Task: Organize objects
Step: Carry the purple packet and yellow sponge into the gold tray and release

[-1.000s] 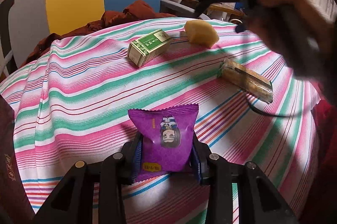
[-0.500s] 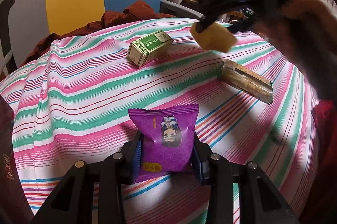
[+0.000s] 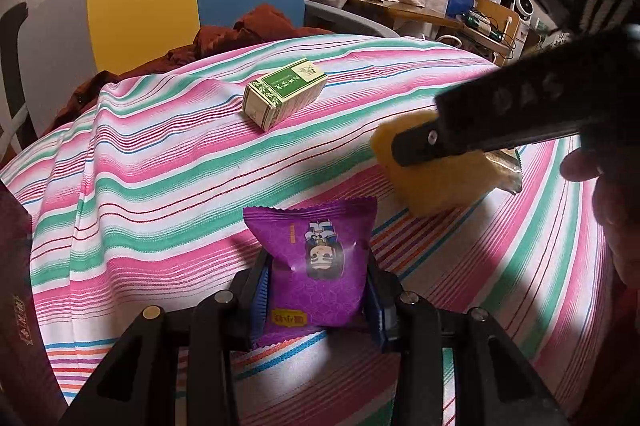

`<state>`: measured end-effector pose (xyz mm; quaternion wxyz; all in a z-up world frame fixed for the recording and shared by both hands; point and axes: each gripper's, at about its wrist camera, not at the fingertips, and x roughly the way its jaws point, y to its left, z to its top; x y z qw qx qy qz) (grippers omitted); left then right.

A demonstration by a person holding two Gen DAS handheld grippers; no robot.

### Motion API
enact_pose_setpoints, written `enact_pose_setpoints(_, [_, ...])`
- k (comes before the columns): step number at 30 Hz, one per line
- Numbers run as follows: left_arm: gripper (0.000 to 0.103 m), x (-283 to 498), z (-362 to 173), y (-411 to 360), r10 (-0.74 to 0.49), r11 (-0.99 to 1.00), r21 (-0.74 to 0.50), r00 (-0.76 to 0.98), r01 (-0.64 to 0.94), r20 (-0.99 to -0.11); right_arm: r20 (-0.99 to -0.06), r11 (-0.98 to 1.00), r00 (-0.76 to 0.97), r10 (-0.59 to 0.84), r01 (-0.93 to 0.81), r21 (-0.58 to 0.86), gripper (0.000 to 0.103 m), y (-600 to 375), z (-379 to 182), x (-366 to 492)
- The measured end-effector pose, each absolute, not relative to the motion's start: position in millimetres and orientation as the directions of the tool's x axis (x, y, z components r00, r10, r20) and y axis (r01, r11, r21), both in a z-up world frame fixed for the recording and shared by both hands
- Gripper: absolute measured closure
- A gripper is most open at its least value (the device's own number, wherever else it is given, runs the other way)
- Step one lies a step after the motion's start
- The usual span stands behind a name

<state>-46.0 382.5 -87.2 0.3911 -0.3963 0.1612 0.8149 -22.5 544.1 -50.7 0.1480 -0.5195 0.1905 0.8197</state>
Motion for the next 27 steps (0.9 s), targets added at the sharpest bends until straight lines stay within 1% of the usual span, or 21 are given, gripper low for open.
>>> enact_pose_setpoints(3, [0.062,-45,-87,384,0.503,-0.643,-0.032,-0.390,-0.765,-0.772,-0.916,-0.901,-0.398,0.052,-0.415,0.129,0.052,543,-56,-27])
enact_pose_setpoints(10, [0.064,-43,-86,386,0.492,-0.643,-0.018,-0.395,-0.766,-0.775,-0.915,-0.908,-0.398,0.061,-0.403,0.115,0.053,543,-57,-28])
enact_pose_setpoints(14, [0.066,-46,-84,384,0.488,-0.653,-0.034,-0.385,-0.757,-0.783,-0.914,-0.925,-0.393,0.105,-0.375,0.055,0.052,534,-57,-31])
enact_pose_setpoints(17, [0.066,-43,-79,374,0.473,-0.669,-0.032,-0.392,-0.742,-0.789,-0.911,-0.929,-0.396,0.113,-0.368,0.045,0.052,532,-56,-32])
enact_pose_setpoints(23, [0.066,-30,-47,335,0.511,-0.672,-0.054,-0.409,-0.739,-0.756,-0.903,-0.936,-0.406,0.141,-0.351,0.012,0.052,528,-54,-35])
enact_pose_setpoints(27, [0.066,-33,-18,295,0.524,-0.719,-0.087,-0.456,-0.689,-0.719,-0.891,-0.940,-0.423,0.166,-0.341,-0.013,0.052,523,-51,-34])
